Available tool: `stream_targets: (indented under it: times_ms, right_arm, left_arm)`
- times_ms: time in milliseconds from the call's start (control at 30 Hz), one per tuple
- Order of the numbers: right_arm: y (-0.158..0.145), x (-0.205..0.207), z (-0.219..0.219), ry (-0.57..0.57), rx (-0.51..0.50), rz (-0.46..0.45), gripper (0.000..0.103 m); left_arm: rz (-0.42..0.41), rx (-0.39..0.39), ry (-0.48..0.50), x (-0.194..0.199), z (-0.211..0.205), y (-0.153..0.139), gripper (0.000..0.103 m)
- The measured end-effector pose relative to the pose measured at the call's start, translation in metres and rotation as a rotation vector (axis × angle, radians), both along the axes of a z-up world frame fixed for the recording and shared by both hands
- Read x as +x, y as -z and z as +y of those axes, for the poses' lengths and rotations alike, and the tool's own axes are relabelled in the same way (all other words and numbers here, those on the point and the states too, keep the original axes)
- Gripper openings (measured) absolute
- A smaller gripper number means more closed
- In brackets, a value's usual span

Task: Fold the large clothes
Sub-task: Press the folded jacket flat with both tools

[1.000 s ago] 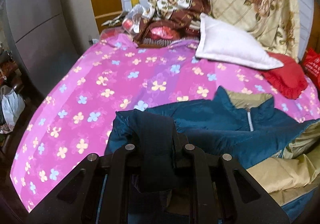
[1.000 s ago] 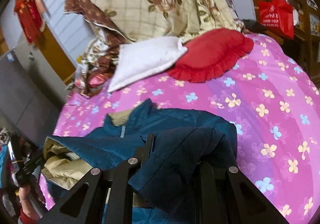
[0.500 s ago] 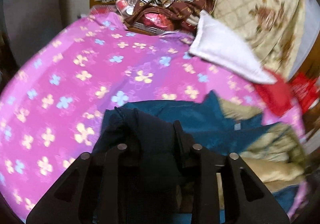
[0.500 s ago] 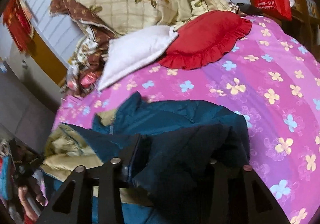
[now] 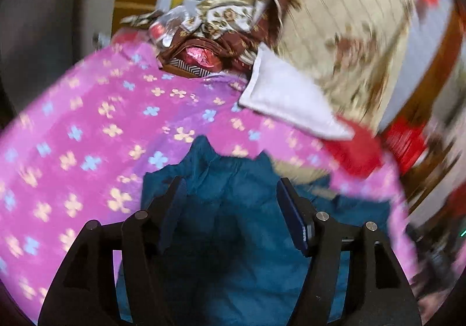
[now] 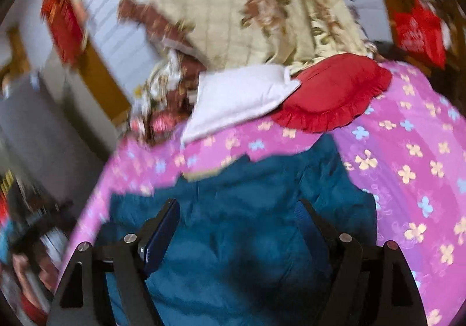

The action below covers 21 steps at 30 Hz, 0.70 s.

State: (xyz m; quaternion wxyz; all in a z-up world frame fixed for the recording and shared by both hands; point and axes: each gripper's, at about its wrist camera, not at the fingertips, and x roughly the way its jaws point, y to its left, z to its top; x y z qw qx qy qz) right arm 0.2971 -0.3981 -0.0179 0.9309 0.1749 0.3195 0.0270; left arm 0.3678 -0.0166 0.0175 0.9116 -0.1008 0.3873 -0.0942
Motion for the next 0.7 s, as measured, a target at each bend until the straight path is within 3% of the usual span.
stream_targets:
  times_ms: [167, 367, 700]
  right_arm:
    - [0.032, 0.016, 0.029, -0.023, -0.135, 0.059, 0.079]
    - [0.070, 0.047, 0.023, 0.002, -0.231, 0.118, 0.079]
    - [0.094, 0.107, -0.008, 0.044, -0.178, 0.151, 0.080]
  left_arm:
    - [0.045, 0.124, 0.099, -0.001, -0.061, 0.046, 0.064]
    - [0.085, 0.268, 0.097, 0.023, -0.104, 0.095, 0.064]
    - [0.116, 0.261, 0.030, 0.081, -0.114, 0.122, 0.065]
